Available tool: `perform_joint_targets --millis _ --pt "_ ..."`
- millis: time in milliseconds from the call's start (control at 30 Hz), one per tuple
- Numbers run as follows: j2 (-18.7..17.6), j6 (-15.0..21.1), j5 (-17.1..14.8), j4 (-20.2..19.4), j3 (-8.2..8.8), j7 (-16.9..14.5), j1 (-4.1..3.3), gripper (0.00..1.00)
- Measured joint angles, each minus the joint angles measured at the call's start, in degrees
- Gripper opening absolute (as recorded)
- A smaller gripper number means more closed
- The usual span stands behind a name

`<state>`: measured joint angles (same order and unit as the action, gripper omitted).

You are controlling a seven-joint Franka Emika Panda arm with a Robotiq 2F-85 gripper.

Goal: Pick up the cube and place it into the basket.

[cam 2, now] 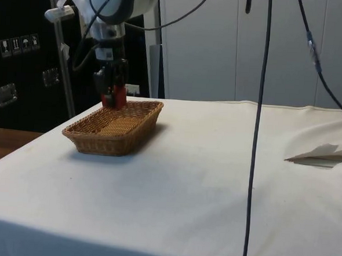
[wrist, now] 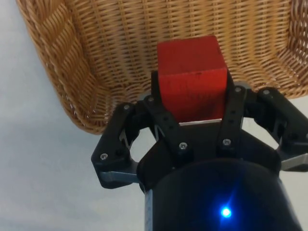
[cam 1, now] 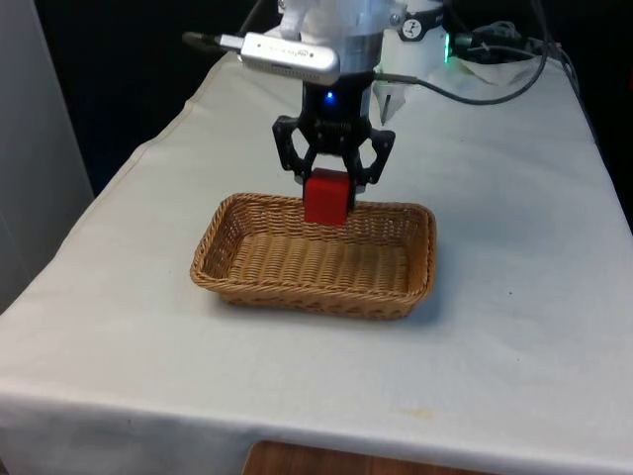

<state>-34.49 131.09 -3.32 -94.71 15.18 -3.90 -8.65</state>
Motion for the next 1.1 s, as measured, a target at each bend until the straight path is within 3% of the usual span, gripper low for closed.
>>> perform_joint_targets --millis 1100 --pt "-8.4 4.8 -5.8 1.9 0.0 -2.2 0.34 0.0"
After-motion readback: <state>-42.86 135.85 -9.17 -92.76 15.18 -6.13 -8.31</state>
